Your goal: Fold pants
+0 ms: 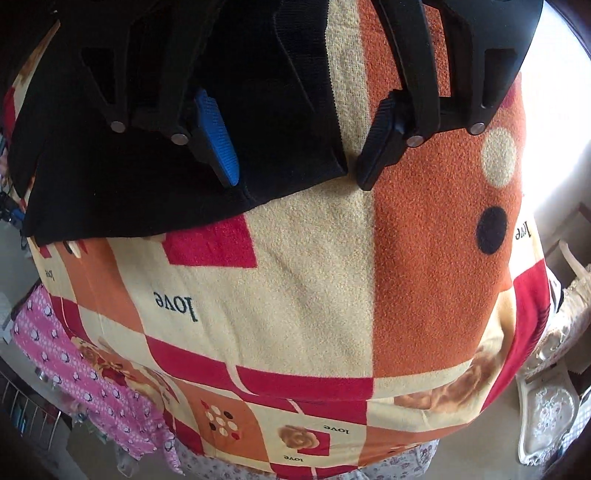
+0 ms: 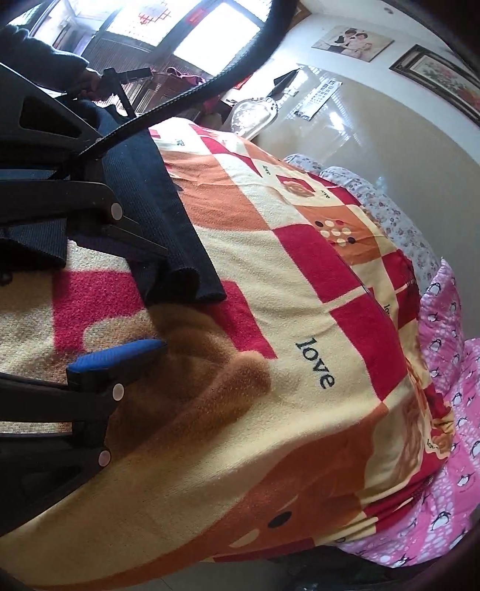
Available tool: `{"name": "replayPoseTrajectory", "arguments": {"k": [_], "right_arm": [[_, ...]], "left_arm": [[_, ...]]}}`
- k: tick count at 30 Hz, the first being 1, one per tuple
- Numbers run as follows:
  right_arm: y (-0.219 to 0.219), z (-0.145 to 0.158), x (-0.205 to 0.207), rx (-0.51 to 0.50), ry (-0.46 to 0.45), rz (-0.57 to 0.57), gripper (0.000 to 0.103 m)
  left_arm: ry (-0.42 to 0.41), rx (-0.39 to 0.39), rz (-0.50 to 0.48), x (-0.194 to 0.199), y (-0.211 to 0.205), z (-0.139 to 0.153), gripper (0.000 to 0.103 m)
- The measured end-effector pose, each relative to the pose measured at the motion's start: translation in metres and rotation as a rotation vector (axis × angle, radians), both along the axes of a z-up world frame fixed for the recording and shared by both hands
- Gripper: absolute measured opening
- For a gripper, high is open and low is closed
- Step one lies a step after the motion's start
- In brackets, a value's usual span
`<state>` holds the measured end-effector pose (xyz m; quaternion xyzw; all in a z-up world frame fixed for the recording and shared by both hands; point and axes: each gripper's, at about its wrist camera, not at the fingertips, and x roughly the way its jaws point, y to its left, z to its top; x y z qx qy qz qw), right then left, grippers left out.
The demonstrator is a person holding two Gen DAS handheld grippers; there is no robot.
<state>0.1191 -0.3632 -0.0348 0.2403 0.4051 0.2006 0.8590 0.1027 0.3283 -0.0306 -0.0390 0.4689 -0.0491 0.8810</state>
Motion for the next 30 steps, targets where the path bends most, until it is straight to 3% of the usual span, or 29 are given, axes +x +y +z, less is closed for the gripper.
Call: {"name": "replayPoseTrajectory", "arguments": {"k": [1,2,4,7,13,17,19,24,27,30], "right_arm": [[0.000,-0.001,0.000,0.001,0.000,0.000,0.042],[0.000,-0.001,0.000,0.002,0.000,0.000,0.042],[0.000,-0.001,-0.001,0.002,0.001,0.000,0.042],[0.000,-0.001,-0.001,0.006,0.001,0.000,0.042],[-0.007,0.004,-0.007,0.020,-0.018,-0.051,0.042],[-0.018,0.031,0.006,0.056,-0.020,-0.079,0.043],[-0.021,0.041,0.020,0.067,0.024,-0.078,0.045],[0.003,0.048,0.068,-0.027,0.184,0.069,0.045],[0.022,0.029,0.089,-0.078,0.302,0.159,0.044],[0.033,0.016,0.095,-0.142,0.335,0.181,0.035]], "left_arm": [[-0.007,0.000,-0.016,-0.002,-0.003,0.001,0.047],[-0.008,-0.020,-0.033,-0.004,-0.005,0.001,0.027],[-0.015,-0.034,-0.046,-0.008,-0.011,0.004,0.014],[-0.069,0.031,-0.026,-0.018,-0.020,0.017,0.012],[-0.234,0.112,-0.001,-0.054,-0.047,0.076,0.012],[-0.309,0.203,0.015,-0.076,-0.067,0.097,0.012],[-0.342,0.238,0.048,-0.083,-0.072,0.104,0.012],[-0.406,0.176,0.124,-0.104,-0.074,0.114,0.012],[-0.405,0.107,0.133,-0.111,-0.074,0.116,0.012],[-0.390,0.106,0.138,-0.110,-0.078,0.113,0.012]]}}
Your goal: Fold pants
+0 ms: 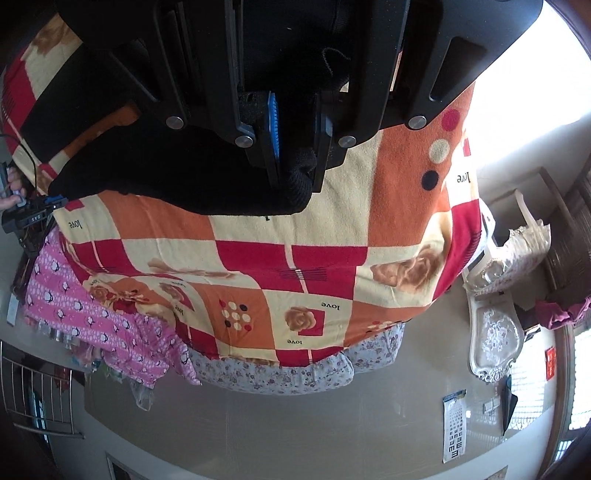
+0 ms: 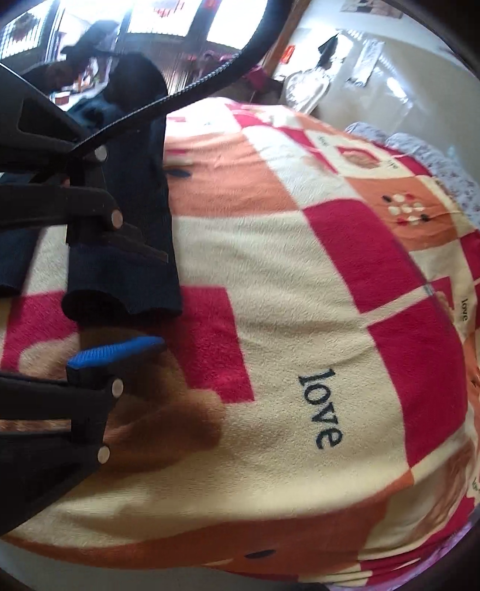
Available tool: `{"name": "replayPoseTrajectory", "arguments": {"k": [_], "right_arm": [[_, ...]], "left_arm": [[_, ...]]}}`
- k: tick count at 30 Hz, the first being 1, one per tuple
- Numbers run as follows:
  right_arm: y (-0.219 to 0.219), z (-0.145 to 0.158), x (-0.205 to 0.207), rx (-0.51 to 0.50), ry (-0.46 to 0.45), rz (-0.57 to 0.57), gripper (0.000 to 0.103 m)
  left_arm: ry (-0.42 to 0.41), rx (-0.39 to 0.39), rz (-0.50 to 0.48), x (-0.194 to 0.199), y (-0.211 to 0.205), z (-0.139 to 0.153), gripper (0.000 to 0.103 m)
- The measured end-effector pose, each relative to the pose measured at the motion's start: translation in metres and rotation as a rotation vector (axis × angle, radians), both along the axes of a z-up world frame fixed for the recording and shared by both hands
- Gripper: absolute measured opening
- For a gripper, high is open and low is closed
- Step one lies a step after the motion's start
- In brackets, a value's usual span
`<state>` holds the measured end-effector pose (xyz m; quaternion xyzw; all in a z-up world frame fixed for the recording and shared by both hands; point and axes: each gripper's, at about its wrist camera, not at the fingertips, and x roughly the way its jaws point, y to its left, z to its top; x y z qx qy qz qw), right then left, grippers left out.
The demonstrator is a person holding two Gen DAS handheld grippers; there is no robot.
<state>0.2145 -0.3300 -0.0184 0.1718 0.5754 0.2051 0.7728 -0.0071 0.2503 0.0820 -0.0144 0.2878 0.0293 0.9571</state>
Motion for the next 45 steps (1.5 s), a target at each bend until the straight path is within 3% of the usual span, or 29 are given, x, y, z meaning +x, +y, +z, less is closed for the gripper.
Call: {"name": "replayPoseTrajectory", "arguments": {"k": [4,6,10,16,18,20,26,29,31,35,41,43,45], "right_arm": [[0.006,-0.004,0.000,0.003,-0.025,0.021,0.021],[0.011,-0.006,-0.001,-0.027,-0.038,0.050,0.007],[0.011,0.012,-0.007,-0.030,-0.123,0.083,0.006],[0.005,0.087,-0.038,0.020,-0.402,0.110,0.005],[0.010,0.099,-0.060,0.014,-0.482,0.173,0.005],[0.018,0.096,-0.080,-0.003,-0.507,0.235,0.005],[0.019,0.053,-0.136,-0.086,-0.490,0.339,0.005],[0.013,0.038,-0.166,-0.113,-0.496,0.372,0.001],[0.006,0.030,-0.180,-0.113,-0.498,0.384,0.001],[-0.004,0.006,-0.202,-0.159,-0.464,0.389,0.000],[-0.029,-0.006,-0.220,-0.154,-0.434,0.331,0.001],[-0.031,-0.003,-0.225,-0.171,-0.457,0.301,0.001],[-0.032,0.004,-0.225,-0.138,-0.455,0.249,0.003]], "left_arm": [[0.030,-0.013,0.007,0.003,-0.002,-0.008,0.012],[0.031,-0.017,0.016,0.003,-0.001,-0.011,0.012],[0.001,-0.056,0.051,0.001,0.011,-0.003,0.012],[-0.077,-0.080,0.097,-0.018,0.042,0.018,0.012],[-0.078,-0.083,0.091,-0.031,0.048,0.013,0.012],[-0.052,-0.056,0.069,-0.044,0.049,-0.001,0.012],[-0.013,0.032,-0.034,-0.102,0.037,-0.043,0.012],[-0.004,0.035,-0.052,-0.131,0.036,-0.058,0.012],[0.045,0.008,-0.039,-0.142,0.040,-0.076,0.012],[0.082,-0.086,0.018,-0.156,0.052,-0.102,0.018],[0.074,-0.216,0.165,-0.175,0.076,-0.105,0.040],[0.064,-0.249,0.270,-0.183,0.083,-0.101,0.041],[0.004,-0.274,0.313,-0.190,0.082,-0.084,0.040]]}}
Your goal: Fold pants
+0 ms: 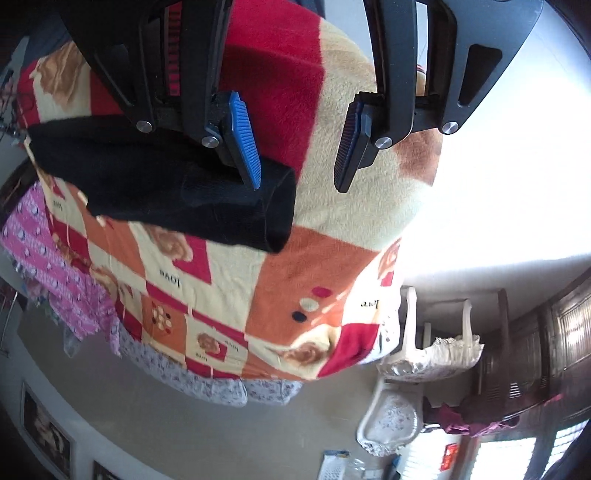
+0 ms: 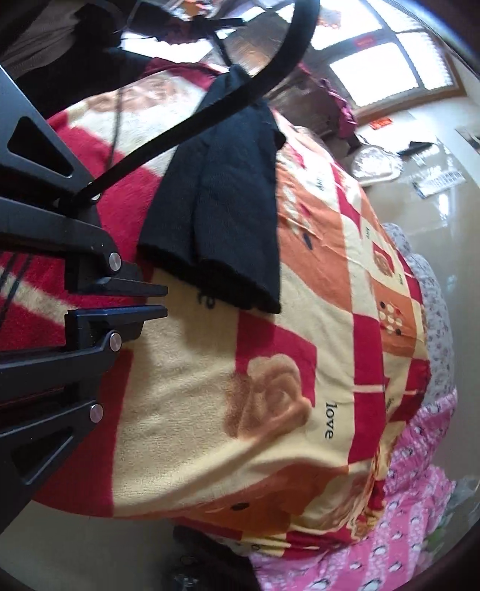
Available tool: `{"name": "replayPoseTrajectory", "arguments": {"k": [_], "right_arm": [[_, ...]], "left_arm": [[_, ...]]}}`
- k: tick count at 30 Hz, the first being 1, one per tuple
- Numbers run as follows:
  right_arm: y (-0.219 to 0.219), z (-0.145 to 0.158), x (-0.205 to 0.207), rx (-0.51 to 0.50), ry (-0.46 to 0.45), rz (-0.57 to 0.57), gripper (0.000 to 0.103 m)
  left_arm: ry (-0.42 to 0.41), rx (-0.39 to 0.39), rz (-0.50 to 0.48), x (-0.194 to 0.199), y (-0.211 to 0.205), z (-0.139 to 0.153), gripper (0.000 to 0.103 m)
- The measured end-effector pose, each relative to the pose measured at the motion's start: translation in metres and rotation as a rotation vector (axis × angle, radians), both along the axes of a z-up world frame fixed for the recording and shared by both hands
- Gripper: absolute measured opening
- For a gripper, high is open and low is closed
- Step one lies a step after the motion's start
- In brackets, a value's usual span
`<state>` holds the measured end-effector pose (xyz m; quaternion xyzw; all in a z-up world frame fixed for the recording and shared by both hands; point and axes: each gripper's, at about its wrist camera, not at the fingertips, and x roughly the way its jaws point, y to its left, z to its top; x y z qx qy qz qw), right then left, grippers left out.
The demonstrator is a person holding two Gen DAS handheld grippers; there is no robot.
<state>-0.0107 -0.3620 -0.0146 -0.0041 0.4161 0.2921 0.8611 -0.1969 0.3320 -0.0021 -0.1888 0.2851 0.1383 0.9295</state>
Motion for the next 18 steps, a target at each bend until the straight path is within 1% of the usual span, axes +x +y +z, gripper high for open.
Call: {"name": "replayPoseTrajectory", "arguments": {"k": [2,3,4,5,6,7,8,10,11,12,13,14,15,17,18], "right_arm": [[0.005,0.010,0.001,0.032,-0.006,-0.025,0.007],[0.011,0.016,0.001,0.033,-0.021,-0.024,0.007],[0.016,0.020,0.002,0.033,-0.029,-0.020,0.007],[0.025,0.027,0.003,0.041,-0.041,-0.003,0.007],[0.033,0.031,0.003,0.046,-0.051,0.013,0.008],[0.038,0.033,0.003,0.045,-0.056,0.021,0.011],[0.047,0.036,0.004,0.040,-0.059,0.026,0.012],[0.059,0.037,0.005,0.042,-0.058,0.048,0.012],[0.065,0.037,0.004,0.032,-0.059,0.057,0.012],[0.068,0.036,0.001,0.019,-0.060,0.063,0.012],[0.069,0.036,-0.002,0.012,-0.057,0.070,0.012],[0.070,0.035,-0.005,0.005,-0.052,0.077,0.012],[0.070,0.034,-0.008,0.004,-0.051,0.077,0.012],[0.068,0.033,-0.010,0.018,-0.043,0.074,0.012],[0.067,0.034,-0.009,0.024,-0.044,0.068,0.012]], "left_arm": [[-0.090,-0.025,-0.009,-0.001,-0.009,0.026,0.040],[-0.150,-0.041,-0.025,0.001,-0.017,0.040,0.040],[-0.189,-0.058,-0.048,0.007,-0.024,0.050,0.041],[-0.202,-0.093,-0.091,0.017,-0.034,0.054,0.043],[-0.183,-0.134,-0.129,0.031,-0.042,0.051,0.043],[-0.142,-0.175,-0.164,0.047,-0.050,0.042,0.043],[-0.075,-0.215,-0.188,0.065,-0.057,0.026,0.043],[0.058,-0.260,-0.182,0.084,-0.067,-0.007,0.042],[0.100,-0.289,-0.180,0.085,-0.071,-0.022,0.042],[0.097,-0.291,-0.182,0.079,-0.075,-0.028,0.042],[0.086,-0.268,-0.181,0.072,-0.080,-0.028,0.042],[0.093,-0.256,-0.182,0.069,-0.082,-0.028,0.042],[0.098,-0.257,-0.182,0.067,-0.082,-0.026,0.042],[0.126,-0.254,-0.178,0.071,-0.077,-0.022,0.042],[0.142,-0.233,-0.162,0.078,-0.072,-0.020,0.042]]}}
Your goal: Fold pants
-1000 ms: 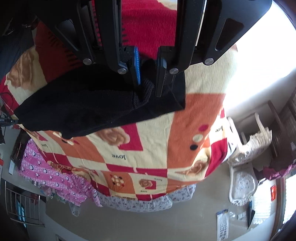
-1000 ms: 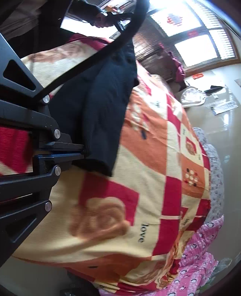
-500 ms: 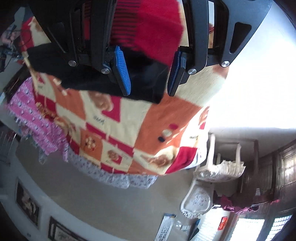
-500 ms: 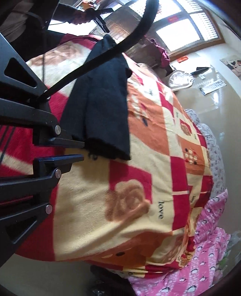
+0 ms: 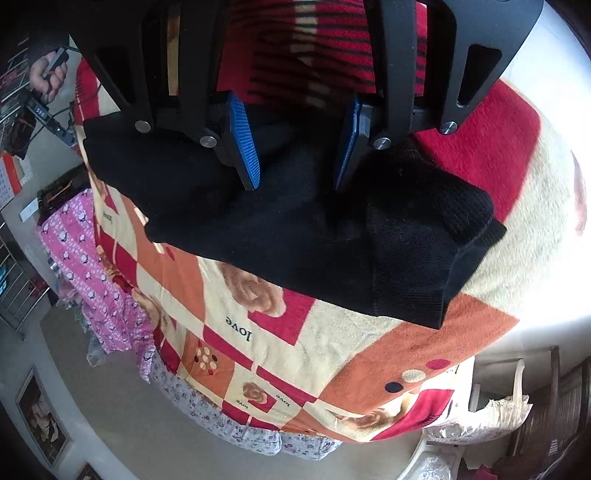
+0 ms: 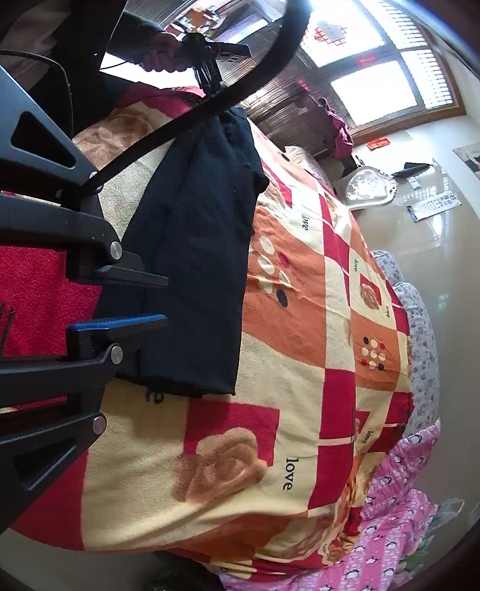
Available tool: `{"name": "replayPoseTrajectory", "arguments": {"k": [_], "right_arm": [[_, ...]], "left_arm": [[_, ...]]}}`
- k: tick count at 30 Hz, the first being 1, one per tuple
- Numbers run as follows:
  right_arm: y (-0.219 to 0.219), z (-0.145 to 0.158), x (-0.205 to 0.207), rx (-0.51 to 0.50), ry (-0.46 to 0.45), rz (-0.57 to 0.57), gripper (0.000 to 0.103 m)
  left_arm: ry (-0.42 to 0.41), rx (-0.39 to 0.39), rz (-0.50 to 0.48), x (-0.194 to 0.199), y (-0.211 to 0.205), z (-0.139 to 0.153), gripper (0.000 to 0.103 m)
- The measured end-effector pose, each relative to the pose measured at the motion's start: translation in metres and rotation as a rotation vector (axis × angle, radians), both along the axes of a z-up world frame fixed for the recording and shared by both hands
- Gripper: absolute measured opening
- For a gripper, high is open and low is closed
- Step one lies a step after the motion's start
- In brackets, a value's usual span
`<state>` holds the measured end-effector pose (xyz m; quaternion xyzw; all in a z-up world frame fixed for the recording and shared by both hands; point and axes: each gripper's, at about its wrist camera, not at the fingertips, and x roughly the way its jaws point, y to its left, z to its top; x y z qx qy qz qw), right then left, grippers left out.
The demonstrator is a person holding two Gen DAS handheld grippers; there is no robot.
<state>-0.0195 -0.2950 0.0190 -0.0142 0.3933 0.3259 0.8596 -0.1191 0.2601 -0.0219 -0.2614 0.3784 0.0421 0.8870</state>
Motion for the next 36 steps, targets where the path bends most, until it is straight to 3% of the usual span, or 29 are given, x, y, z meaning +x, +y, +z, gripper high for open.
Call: {"name": "replayPoseTrajectory", "arguments": {"k": [5,6,10,14,18,22,24,26,29,31,36], "right_arm": [[0.000,0.002,0.005,0.039,0.000,-0.026,0.012],[0.001,0.002,0.004,0.035,-0.003,-0.025,0.012],[0.002,0.003,-0.001,0.035,0.000,-0.025,0.013],[-0.014,0.011,-0.003,0.068,0.028,-0.070,0.013],[-0.047,0.009,0.013,0.200,0.182,-0.239,0.020],[-0.055,-0.014,0.023,0.448,0.405,-0.225,0.021],[-0.052,-0.032,0.028,0.560,0.528,-0.218,0.023],[-0.049,-0.053,0.036,0.546,0.631,-0.304,0.023],[-0.052,-0.079,0.042,0.554,0.713,-0.418,0.023],[-0.054,-0.083,0.045,0.620,0.714,-0.442,0.023],[-0.047,-0.079,0.050,0.638,0.609,-0.458,0.023]], "left_arm": [[0.100,0.095,0.094,0.041,0.035,0.001,0.003],[0.110,0.128,0.103,0.050,0.041,0.000,0.003],[0.129,0.121,0.124,0.063,0.055,0.000,0.003],[0.110,0.237,0.126,0.046,0.035,-0.001,0.003],[0.099,0.357,0.129,0.025,0.012,-0.003,0.003],[0.073,0.485,0.139,0.016,-0.007,-0.005,0.003],[0.063,0.482,0.158,0.018,-0.007,-0.006,0.003],[0.057,0.446,0.181,0.018,-0.003,-0.007,0.003],[0.053,0.435,0.189,0.019,-0.003,-0.006,0.003],[0.052,0.438,0.188,0.019,-0.003,-0.006,0.003],[0.048,0.408,0.176,0.015,-0.002,-0.004,0.003]]}}
